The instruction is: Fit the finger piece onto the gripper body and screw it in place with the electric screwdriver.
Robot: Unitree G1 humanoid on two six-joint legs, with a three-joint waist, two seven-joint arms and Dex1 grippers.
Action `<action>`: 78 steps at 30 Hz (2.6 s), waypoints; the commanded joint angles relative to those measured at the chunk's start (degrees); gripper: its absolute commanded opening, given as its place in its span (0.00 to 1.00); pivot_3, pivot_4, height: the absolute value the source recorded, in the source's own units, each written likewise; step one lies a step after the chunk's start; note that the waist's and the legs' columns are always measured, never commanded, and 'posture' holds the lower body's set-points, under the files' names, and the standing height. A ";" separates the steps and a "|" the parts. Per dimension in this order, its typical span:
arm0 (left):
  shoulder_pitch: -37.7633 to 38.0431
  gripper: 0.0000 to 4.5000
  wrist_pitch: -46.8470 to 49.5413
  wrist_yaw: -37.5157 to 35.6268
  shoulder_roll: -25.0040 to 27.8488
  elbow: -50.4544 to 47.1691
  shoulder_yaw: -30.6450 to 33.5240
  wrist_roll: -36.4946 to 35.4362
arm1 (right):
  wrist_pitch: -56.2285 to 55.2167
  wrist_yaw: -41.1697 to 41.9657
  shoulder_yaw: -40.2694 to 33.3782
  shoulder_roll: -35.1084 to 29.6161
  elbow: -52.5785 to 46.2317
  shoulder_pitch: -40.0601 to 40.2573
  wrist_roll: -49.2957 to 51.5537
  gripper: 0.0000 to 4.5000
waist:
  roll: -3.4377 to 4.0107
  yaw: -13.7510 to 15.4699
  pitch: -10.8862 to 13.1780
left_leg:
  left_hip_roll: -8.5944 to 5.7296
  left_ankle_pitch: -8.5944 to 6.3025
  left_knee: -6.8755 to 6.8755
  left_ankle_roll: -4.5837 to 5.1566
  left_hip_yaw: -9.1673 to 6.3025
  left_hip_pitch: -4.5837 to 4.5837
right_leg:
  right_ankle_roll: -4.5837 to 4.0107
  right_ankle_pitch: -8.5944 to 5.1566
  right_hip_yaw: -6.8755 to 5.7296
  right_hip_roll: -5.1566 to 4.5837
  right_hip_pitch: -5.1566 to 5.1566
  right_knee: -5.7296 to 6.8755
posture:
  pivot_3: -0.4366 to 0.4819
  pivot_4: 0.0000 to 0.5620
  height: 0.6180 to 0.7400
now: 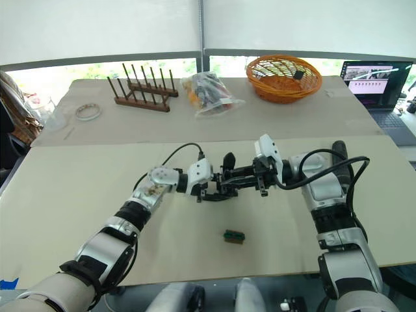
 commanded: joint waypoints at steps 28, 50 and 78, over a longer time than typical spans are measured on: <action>0.25 0.51 2.03 -1.74 1.98 -3.26 0.51 -0.19 | -0.92 1.99 8.69 2.06 12.96 0.55 -8.90 0.07 | -0.08 -1.04 -0.99 | 0.08 -0.16 -0.65 0.00 -0.03 0.88 | 0.00 0.00 0.41 -0.11 0.44 -0.12 | 0.48 0.27 1.00; -0.49 0.51 2.57 -1.24 1.12 -2.56 0.87 -0.17 | 1.50 -1.80 -0.29 1.67 0.93 -0.20 -0.59 0.53 | 0.03 -1.04 -1.19 | 0.09 -0.17 -0.71 -0.04 -0.02 0.50 | -0.01 0.00 0.51 -0.11 0.21 -0.11 | 0.48 0.27 1.00; 9.11 1.00 17.58 -13.18 16.62 -26.60 4.51 -6.95 | 35.89 -19.91 -11.34 -35.29 -11.75 2.64 -2.65 0.99 | 0.17 -0.69 -1.01 | 0.14 -0.15 -0.54 -0.07 0.18 -0.37 | -0.03 -0.01 0.64 -0.20 -0.63 -0.11 | 0.48 0.27 1.00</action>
